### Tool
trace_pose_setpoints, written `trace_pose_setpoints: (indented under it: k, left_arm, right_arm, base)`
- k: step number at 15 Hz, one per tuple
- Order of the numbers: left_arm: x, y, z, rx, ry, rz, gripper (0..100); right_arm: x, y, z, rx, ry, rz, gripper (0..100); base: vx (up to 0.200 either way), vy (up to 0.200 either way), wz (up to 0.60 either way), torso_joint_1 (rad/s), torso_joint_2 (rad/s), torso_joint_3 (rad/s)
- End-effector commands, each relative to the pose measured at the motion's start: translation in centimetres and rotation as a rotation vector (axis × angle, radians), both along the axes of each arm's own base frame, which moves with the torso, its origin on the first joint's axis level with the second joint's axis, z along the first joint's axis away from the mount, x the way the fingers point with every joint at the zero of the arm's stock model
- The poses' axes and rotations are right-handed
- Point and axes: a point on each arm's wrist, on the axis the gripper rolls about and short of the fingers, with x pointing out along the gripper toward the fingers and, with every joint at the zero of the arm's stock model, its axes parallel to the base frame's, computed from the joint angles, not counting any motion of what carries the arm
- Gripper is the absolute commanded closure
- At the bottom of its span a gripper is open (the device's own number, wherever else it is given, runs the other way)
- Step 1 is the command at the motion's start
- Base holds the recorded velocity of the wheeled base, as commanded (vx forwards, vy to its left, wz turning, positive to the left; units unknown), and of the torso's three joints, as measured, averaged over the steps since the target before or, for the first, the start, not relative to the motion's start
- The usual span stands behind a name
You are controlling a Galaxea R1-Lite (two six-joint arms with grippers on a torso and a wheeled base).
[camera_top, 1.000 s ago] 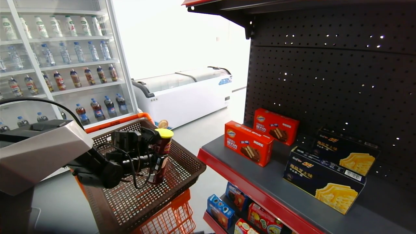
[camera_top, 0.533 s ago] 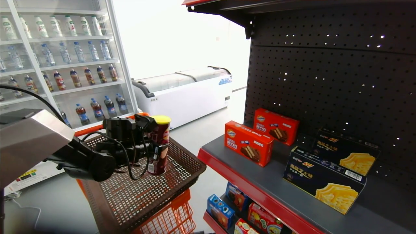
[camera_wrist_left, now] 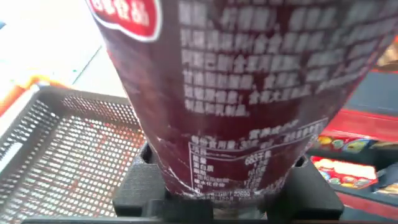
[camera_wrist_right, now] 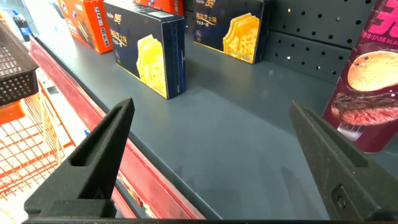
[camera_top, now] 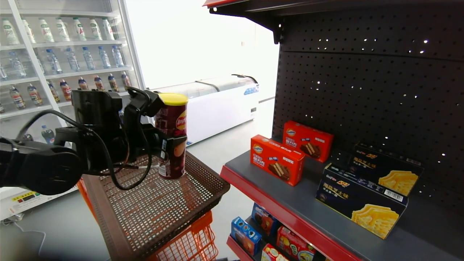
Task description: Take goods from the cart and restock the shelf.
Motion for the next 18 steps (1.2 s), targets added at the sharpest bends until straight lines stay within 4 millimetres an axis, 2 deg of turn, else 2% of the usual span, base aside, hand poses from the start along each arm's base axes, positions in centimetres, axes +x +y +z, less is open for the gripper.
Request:
trace_pose_setpoints:
  k: [1,3,5,7,8,9,10,12,15,17,18]
  left_arm:
    - [-3.4,-0.7,3.6,-0.031,-0.081,-0.071,100]
    - [-5.8,-1.1,4.2,-0.105,-0.065,-0.130,100]
    - [-8.3,-0.4,4.0,-0.109,-0.070,-0.109,100]
    - [-9.9,0.1,2.3,-0.067,-0.115,-0.103,100]
    - [-11.0,0.5,0.4,-0.029,-0.160,-0.115,100]
    - [-11.5,0.6,-0.6,0.000,-0.170,-0.128,100]
    - [-11.7,0.7,-0.4,-0.010,-0.176,-0.137,100]
    - [-11.3,0.5,2.0,-0.085,-0.157,-0.123,100]
    - [-13.2,0.1,4.8,-0.064,0.023,-0.197,100]
    - [-13.5,0.0,5.3,-0.059,0.069,-0.200,100]
    - [-13.7,-0.2,4.9,-0.056,0.088,-0.217,100]
  right_arm:
    - [0.0,0.0,0.0,-0.002,-0.001,-0.001,0]
    - [0.0,0.0,0.0,0.000,-0.001,0.000,0]
    - [0.0,0.0,0.0,0.000,-0.001,0.000,0]
    - [0.0,0.0,0.0,0.000,-0.001,0.000,0]
    - [0.0,0.0,0.0,0.000,-0.001,0.000,0]
    - [0.0,0.0,0.0,0.000,-0.001,0.000,0]
    - [0.0,0.0,0.0,-0.002,-0.001,0.000,0]
    - [0.0,0.0,0.0,0.000,-0.001,-0.001,0]
    - [0.0,0.0,0.0,0.000,-0.001,-0.001,0]
    - [0.0,0.0,0.0,0.000,-0.001,0.000,0]
    - [0.0,0.0,0.0,-0.002,0.000,0.000,0]
  base:
    - [0.000,0.000,0.00,0.000,0.00,0.000]
    - [0.000,0.000,0.00,0.000,0.00,0.000]
    - [0.000,0.000,0.00,0.000,0.00,0.000]
    - [0.000,0.000,0.00,0.000,0.00,0.000]
    - [0.000,0.000,0.00,0.000,0.00,0.000]
    - [0.000,0.000,0.00,0.000,0.00,0.000]
    - [0.000,0.000,0.00,0.000,0.00,0.000]
    - [0.000,0.000,0.00,0.000,0.00,0.000]
    - [0.000,0.000,0.00,0.000,0.00,0.000]
    - [0.000,0.000,0.00,0.000,0.00,0.000]
    - [0.000,0.000,0.00,0.000,0.00,0.000]
